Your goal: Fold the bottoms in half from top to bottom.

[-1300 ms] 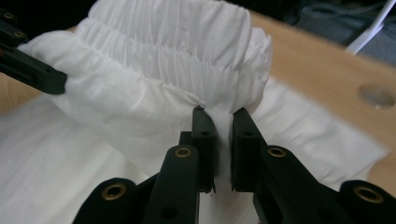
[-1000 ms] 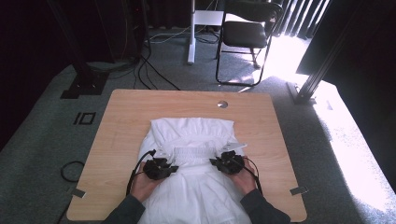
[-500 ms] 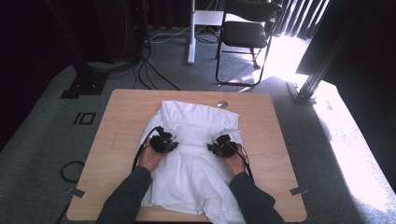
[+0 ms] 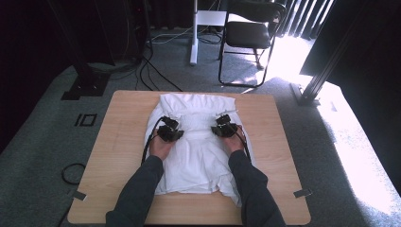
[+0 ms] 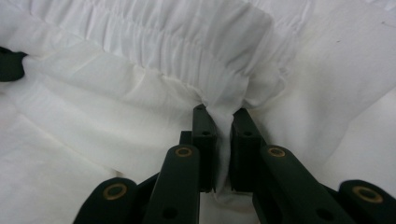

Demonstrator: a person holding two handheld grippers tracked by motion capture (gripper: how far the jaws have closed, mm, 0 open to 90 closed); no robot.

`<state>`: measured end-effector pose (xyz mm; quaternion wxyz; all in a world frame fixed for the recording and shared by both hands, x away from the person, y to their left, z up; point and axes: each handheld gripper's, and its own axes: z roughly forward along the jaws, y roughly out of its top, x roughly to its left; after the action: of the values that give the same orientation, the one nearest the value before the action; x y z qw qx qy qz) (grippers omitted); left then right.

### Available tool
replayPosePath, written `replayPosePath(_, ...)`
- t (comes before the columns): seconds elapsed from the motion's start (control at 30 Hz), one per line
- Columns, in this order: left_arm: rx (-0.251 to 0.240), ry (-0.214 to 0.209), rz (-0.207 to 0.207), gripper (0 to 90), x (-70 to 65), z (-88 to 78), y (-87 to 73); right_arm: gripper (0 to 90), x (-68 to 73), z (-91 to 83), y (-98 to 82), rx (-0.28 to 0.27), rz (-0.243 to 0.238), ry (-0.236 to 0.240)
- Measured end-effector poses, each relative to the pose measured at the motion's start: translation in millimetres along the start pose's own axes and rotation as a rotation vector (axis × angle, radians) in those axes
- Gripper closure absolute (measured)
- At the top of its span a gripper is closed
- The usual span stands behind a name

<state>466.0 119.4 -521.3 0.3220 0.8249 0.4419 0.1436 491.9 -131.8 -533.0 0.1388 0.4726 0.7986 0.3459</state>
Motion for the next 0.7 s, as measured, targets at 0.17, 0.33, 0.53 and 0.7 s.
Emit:
replayPosePath(0.17,-0.113,-0.035,0.023,86.0,-5.5,-38.0,7.1,83.6,-0.1,-32.3,7.2,-0.103,-0.006,0.05)
replayPosePath(0.33,-0.247,-0.083,0.054,86.0,-18.5,-79.2,15.7,83.6,6.6,-83.8,14.3,-0.251,-0.058,0.076)
replayPosePath(0.53,-0.362,-0.112,0.111,86.0,-37.1,-121.7,23.6,83.6,11.0,-132.2,21.5,-0.38,-0.109,0.081)
replayPosePath(0.7,-0.432,-0.151,0.138,86.0,-48.9,-150.0,22.6,83.5,16.6,-158.1,21.1,-0.449,-0.132,0.093)
